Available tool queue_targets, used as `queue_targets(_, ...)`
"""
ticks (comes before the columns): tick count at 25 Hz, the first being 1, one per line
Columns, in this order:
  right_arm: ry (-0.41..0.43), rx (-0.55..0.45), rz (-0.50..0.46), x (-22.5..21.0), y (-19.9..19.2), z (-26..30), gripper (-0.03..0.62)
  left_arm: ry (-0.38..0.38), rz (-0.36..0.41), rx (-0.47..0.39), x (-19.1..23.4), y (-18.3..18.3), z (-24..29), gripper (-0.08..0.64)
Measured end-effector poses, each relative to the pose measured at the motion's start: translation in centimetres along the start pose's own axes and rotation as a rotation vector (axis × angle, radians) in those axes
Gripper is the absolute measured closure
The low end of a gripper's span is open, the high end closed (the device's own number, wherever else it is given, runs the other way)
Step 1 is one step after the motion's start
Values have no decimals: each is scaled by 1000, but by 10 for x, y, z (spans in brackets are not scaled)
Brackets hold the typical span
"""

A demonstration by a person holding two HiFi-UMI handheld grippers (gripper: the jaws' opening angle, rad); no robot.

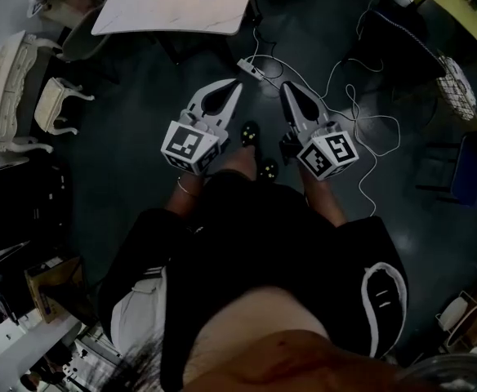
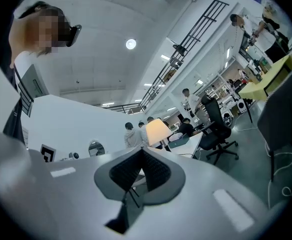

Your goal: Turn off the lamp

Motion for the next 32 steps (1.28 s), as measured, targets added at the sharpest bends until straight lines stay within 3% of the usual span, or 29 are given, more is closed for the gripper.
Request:
queue_targets(10, -57, 37, -12, -31, 5, -1, 592, -67, 10, 0, 4, -11, 53, 554)
queue_targets(23, -135, 121, -25, -117, 2, 42, 592, -104, -26, 51, 39, -40, 146, 554)
queue_targets(32, -171, 184, -63, -190, -15, 83, 592, -152, -55, 54, 66, -85, 207, 554)
Point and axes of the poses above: the fingertips, and each gripper's own axes: z forward along the fingers, x to its left, y out of its top, the point moved 10 cm from there along -z, backward along the fingers, and after that the axes turned 15 degrees about y, right-handed, at the moved point
